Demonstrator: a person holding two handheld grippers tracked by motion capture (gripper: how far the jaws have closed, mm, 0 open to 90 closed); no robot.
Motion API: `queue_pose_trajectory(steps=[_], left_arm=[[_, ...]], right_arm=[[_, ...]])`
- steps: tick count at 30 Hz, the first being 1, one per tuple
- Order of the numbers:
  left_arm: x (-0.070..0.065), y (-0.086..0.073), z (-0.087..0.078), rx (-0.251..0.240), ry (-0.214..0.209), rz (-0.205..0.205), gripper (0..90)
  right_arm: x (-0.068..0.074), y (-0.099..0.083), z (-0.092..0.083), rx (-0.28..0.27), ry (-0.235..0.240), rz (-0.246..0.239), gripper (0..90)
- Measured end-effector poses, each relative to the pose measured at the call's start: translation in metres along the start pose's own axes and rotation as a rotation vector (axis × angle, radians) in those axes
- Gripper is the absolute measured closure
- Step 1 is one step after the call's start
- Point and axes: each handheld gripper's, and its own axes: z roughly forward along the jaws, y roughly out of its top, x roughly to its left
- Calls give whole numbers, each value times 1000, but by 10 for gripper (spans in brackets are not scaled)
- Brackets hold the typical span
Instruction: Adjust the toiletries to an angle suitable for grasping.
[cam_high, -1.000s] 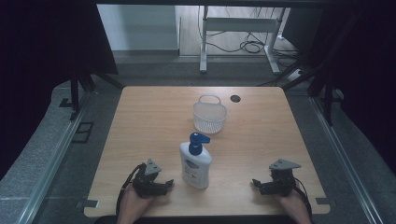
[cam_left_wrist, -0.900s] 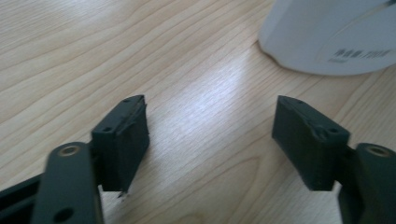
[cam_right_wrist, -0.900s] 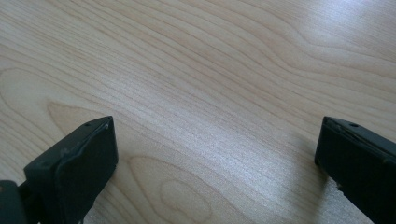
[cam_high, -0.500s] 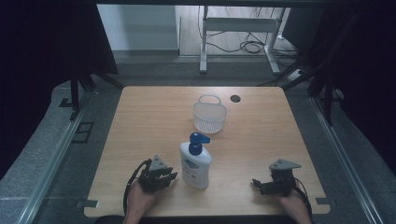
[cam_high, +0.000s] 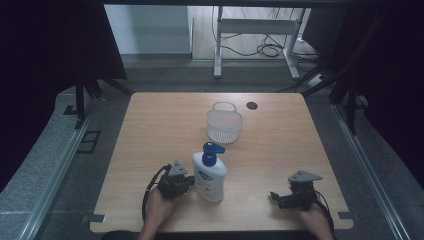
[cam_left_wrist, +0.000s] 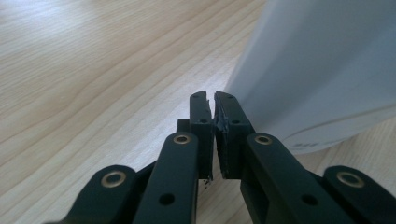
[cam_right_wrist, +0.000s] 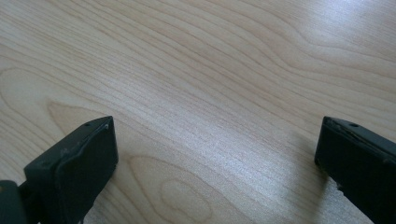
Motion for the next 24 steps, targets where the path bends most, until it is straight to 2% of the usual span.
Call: queue_pose_trajectory(steps=[9, 24], left_arm=[[-14, 2, 0, 7, -32, 12, 842], [-36, 6, 5, 10, -55, 32, 827]], right_arm=[[0, 0, 0, 0, 2, -1, 0], [0, 0, 0, -1, 2, -2, 0]])
